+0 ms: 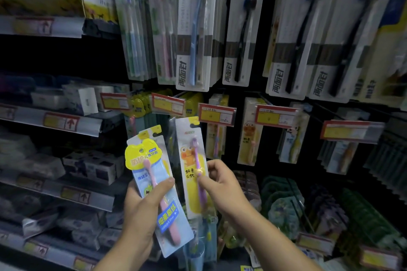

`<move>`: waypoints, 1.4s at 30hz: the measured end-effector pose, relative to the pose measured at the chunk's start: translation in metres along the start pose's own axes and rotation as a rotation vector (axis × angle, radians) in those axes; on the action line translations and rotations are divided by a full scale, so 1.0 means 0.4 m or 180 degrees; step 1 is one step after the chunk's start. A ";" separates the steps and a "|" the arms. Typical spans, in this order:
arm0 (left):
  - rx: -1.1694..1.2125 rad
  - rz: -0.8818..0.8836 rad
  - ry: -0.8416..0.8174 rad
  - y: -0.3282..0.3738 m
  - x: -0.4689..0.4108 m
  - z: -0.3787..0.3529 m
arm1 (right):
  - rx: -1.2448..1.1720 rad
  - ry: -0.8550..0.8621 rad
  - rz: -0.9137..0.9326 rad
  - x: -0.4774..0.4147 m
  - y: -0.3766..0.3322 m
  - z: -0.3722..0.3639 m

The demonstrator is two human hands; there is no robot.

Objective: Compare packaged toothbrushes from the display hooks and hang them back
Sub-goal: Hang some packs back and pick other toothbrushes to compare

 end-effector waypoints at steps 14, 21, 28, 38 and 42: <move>-0.0438 -0.0189 -0.0678 -0.011 -0.008 -0.063 | 0.0553 0.0747 0.0087 -0.098 0.004 0.110; -0.0320 -0.0186 -0.0874 -0.036 -0.031 -0.128 | 0.0190 0.1273 0.0005 -0.193 0.011 0.136; -0.0425 -0.0145 -0.1040 -0.050 -0.024 -0.149 | 0.0413 0.1153 -0.0146 -0.202 0.059 0.154; -0.0007 0.0098 -0.0941 -0.055 0.000 -0.196 | 0.0356 0.0223 -0.0783 -0.098 0.027 0.156; -0.0048 0.0127 -0.0987 -0.065 0.012 -0.219 | -0.0138 -0.0562 -0.0683 -0.009 -0.033 0.139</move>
Point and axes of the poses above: each hand's wrist, its own x-axis away from the middle knuckle, its own z-axis out of the back of the hand, y = z × x, the point moved 4 cm from there along -x, towards the middle knuckle, and after that the axes turned 2 degrees about -z, right-handed, at the moved point
